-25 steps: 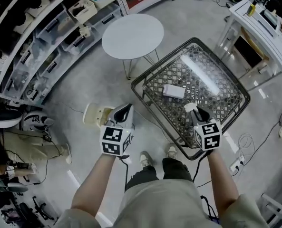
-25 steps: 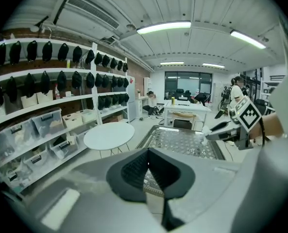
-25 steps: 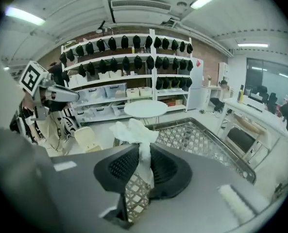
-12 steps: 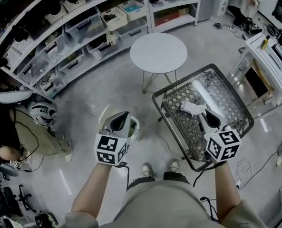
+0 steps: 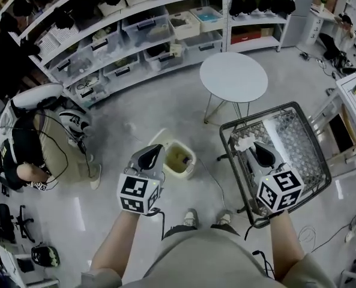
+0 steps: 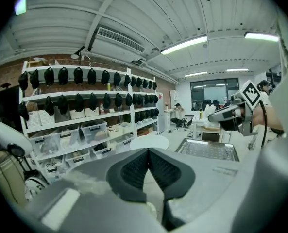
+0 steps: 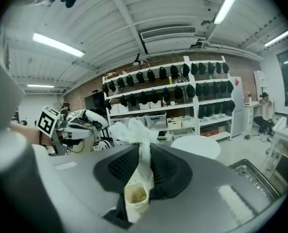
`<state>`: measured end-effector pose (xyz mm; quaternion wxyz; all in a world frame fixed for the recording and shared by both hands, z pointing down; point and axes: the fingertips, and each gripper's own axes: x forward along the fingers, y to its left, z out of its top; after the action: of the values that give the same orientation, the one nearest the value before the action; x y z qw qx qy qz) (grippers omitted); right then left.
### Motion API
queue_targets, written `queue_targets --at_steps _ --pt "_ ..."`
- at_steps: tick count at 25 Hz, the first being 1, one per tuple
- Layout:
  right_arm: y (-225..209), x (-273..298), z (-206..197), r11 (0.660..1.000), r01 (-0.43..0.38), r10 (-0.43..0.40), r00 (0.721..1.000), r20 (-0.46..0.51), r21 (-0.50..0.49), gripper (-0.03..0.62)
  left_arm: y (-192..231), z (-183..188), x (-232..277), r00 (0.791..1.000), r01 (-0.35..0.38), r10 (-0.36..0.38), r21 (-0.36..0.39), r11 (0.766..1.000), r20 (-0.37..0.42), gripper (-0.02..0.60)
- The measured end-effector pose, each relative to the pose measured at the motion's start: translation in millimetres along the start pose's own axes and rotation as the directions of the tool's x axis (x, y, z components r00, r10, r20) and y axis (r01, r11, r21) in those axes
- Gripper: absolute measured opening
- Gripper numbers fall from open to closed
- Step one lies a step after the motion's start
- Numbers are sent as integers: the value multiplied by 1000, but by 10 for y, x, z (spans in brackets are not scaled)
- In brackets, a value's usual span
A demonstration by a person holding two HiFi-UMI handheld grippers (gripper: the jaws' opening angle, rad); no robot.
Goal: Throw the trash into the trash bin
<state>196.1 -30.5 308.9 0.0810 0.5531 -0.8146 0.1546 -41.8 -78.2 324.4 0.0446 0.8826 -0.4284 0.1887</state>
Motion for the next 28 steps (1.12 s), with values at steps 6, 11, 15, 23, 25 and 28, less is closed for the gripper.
queue_targets --at_steps 6,11,15,23,25,28 --pt "526 363 129 991 -132 132 991 -4 -34 69 313 -109 -344 997 -74 74 -10 997 -12 3" --pt "815 639 117 983 -181 180 983 -19 -35 69 560 -239 -533 992 -121 121 -23 992 -21 2" --pt "907 903 86 980 -198 197 979 -46 -32 69 707 -327 -512 990 -141 141 -27 990 -29 2" --pt "975 1523 -146 975 -221 215 968 -130 -34 70 1021 -501 -194 983 -184 183 -44 982 -30 2" --pt "967 1696 -265 974 -226 219 963 -158 -28 70 1101 -617 -100 981 -193 191 -59 979 -44 2" --pt "970 2021 -444 972 -233 223 954 -199 -29 69 1265 -829 57 979 -199 194 -85 976 -68 3"
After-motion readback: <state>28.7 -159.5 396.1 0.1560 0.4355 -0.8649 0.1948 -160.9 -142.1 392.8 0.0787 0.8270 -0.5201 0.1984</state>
